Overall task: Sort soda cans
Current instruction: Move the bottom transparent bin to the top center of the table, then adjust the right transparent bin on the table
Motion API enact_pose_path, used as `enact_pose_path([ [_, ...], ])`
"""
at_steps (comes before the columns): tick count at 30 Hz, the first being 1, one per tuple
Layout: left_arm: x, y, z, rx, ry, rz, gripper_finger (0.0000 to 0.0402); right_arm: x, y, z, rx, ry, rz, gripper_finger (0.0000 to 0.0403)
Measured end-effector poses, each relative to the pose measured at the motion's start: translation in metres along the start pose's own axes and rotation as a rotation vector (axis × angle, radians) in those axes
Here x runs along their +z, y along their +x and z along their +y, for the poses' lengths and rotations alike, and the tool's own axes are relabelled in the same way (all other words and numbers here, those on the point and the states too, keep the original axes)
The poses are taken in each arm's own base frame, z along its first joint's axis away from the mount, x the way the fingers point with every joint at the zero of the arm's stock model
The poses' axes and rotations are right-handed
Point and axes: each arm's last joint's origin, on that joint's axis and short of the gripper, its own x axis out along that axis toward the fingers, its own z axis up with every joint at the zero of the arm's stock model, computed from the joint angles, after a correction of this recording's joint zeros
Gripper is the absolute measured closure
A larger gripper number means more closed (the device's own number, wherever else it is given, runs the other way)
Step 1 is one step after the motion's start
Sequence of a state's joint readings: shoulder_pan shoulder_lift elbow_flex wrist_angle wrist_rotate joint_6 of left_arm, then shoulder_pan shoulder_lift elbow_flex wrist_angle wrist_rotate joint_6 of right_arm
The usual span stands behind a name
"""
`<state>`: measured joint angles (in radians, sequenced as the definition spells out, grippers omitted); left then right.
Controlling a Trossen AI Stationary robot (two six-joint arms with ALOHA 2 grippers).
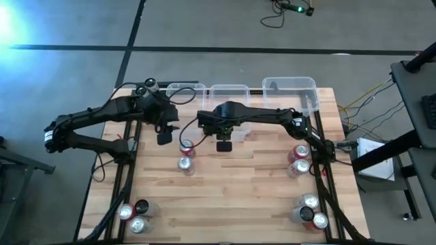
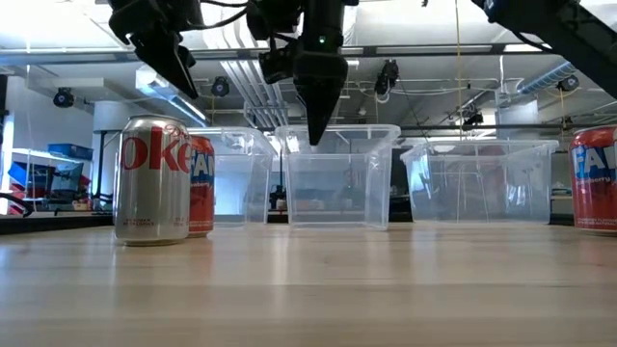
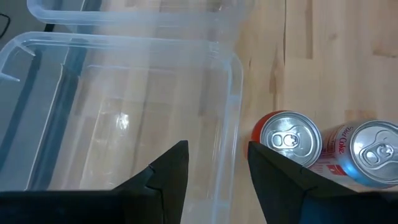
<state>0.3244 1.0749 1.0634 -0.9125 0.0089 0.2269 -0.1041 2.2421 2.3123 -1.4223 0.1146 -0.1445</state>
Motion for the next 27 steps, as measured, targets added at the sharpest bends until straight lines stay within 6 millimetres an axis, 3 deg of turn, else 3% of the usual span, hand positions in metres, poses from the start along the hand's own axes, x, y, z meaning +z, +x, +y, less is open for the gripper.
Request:
enact_pose_path([
  [16,-0.001,0.000,0.000,-0.002,-0.029,0.004,0.0251,0.002,-0.006,-0.001,-0.008,-0.053,-0.040,0.0265],
  [27,-0.002,-0.004,0.000,0.000,-0.029,-0.005,0.0251,-0.010,-0.044,0.003,0.001,-0.070,-0.086,0.0225],
])
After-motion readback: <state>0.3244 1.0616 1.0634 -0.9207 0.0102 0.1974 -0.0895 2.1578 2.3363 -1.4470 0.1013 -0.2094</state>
